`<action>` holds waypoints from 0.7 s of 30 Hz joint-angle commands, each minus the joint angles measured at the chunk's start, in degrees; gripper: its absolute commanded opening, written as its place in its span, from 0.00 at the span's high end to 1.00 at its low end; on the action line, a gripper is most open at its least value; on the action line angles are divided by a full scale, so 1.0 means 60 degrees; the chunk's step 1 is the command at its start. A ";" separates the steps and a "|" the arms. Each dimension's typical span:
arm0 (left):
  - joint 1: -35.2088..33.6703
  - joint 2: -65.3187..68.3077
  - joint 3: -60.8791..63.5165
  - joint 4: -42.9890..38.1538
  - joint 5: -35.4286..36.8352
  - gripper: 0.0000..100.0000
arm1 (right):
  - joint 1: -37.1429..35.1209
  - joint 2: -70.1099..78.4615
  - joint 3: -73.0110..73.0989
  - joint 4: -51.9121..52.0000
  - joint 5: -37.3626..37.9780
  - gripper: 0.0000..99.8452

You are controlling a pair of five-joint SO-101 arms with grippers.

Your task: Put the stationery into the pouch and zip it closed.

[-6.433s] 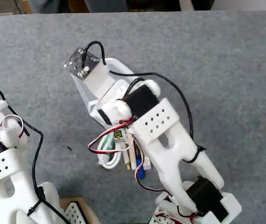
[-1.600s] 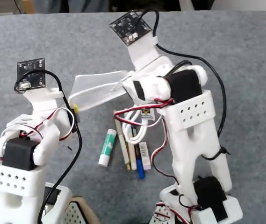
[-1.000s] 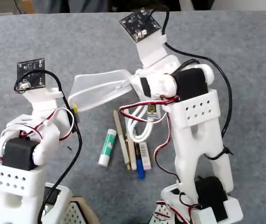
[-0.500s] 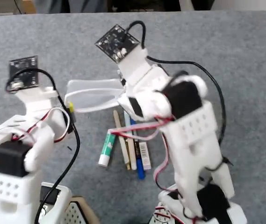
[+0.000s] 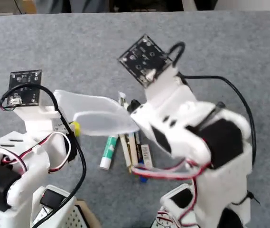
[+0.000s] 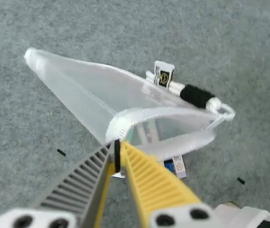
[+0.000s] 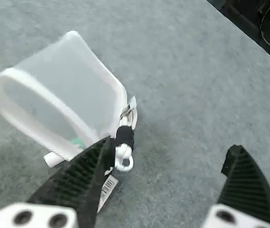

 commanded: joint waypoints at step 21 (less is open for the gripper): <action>0.0051 -0.0029 0.1077 -0.0117 0.0630 0.97 | -0.1875 -0.4198 0.6044 0.0015 0.1436 0.64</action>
